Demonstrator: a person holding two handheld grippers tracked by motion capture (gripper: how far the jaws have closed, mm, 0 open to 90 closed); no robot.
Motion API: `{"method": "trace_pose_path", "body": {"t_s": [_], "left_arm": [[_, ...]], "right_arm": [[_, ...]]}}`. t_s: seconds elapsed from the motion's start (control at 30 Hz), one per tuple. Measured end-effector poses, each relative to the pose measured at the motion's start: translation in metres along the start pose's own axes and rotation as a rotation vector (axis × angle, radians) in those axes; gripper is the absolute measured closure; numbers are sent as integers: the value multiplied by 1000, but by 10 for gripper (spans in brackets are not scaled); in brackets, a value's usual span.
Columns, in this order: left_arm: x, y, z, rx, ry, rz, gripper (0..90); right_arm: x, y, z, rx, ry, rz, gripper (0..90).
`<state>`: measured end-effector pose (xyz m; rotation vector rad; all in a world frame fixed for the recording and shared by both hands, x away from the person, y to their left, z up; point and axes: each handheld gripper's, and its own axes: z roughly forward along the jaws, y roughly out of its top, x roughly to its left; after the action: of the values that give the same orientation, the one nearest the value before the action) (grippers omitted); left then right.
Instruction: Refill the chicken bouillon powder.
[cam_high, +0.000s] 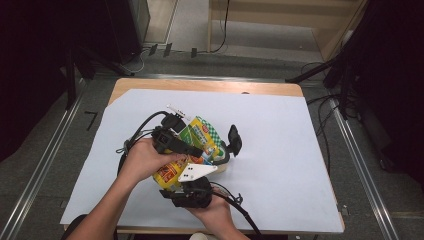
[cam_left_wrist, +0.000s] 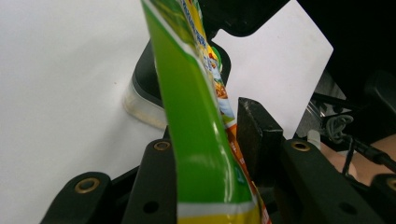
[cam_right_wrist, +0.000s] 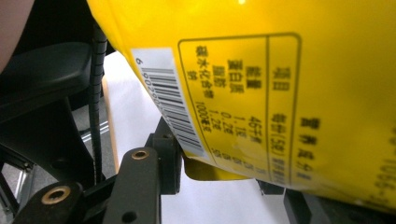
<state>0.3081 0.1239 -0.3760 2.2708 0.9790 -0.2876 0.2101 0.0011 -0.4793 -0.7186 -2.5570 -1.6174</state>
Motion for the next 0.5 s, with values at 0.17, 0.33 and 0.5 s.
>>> {"method": "trace_pose_path", "body": {"t_s": [0.17, 0.33, 0.5], "left_arm": [[0, -1, -4, 8, -2, 7, 712], [-3, 1, -5, -6, 28, 8, 802], [-4, 4, -9, 4, 41, 1, 859]], "right_arm": [[1, 1, -1, -13, 32, 12, 610], [4, 3, 1, -9, 35, 7, 602], [12, 8, 2, 14, 2, -71, 567]]}}
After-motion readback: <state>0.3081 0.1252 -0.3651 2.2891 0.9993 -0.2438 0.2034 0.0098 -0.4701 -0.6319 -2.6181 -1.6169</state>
